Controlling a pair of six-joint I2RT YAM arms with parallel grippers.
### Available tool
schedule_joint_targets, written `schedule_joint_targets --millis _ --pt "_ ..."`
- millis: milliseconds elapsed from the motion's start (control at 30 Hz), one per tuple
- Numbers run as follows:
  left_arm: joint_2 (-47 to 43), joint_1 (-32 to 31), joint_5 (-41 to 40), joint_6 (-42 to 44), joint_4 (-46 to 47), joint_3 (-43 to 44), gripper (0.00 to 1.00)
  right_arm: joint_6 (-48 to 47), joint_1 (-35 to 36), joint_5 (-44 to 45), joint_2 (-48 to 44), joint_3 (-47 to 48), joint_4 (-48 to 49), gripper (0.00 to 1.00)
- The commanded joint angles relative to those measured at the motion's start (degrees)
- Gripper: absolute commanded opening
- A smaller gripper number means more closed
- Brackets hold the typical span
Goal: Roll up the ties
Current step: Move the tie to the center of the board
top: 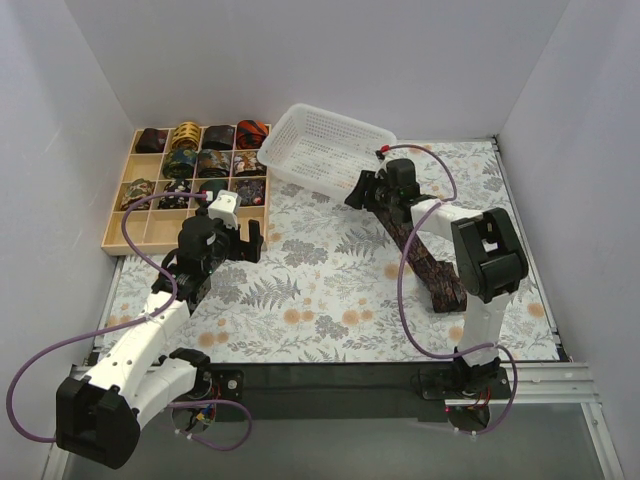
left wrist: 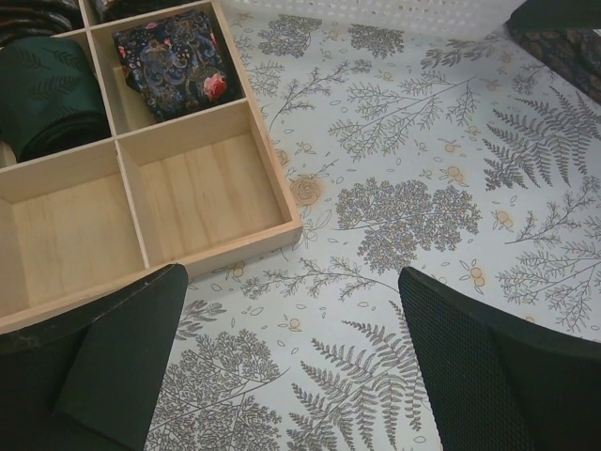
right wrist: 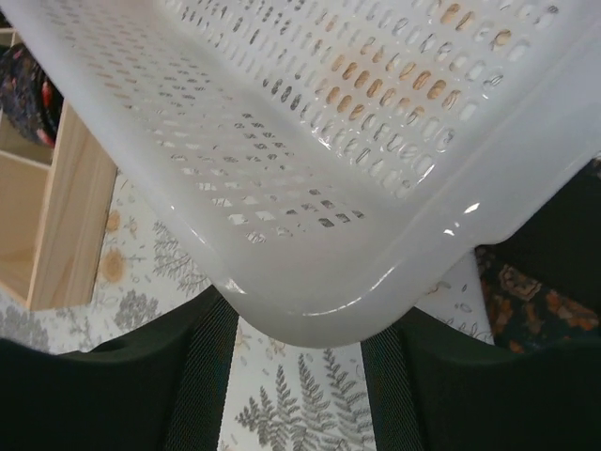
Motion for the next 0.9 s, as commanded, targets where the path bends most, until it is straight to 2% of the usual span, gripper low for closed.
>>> schedule_joint_targets --millis 0,100,267,433,533,600,733,867 --pt "-0.98 -0.02 -0.04 1.03 -0.47 -0.22 0.89 0.11 -0.09 6.04 4.6 7.74 5.1 0.49" --pt "-1.24 -0.1 -0.13 1.03 -0.47 -0.3 0.89 -0.42 -0.53 10.17 6.2 9.34 5.1 0.53" --pt "-1.42 -0.1 -0.22 1.03 -0.38 -0.31 0.89 -1.65 -2.11 16.14 5.32 8.9 5.1 0.55" --pt "-1.59 -0.1 -0.22 1.03 -0.38 -0.3 0.89 -6.48 -3.43 16.95 -0.64 5.22 4.05 0.59" --pt "-1.68 -0.1 -0.22 1.03 -0.47 -0.3 0.89 -9.29 -3.43 17.29 -6.97 1.36 -3.05 0.6" --pt "-1.68 -0.02 0.04 1.03 -0.56 -0.13 0.89 -10.7 -3.52 18.69 -12.42 -1.11 -11.48 0.61" --pt "-1.51 -0.02 1.27 0.86 -0.56 -0.04 0.89 -11.32 -4.48 19.93 -22.78 -10.33 -22.39 0.61" --pt "-1.24 -0.1 3.29 0.42 -0.56 -0.04 0.89 -11.32 -8.17 17.39 -34.98 -20.6 -32.05 0.68"
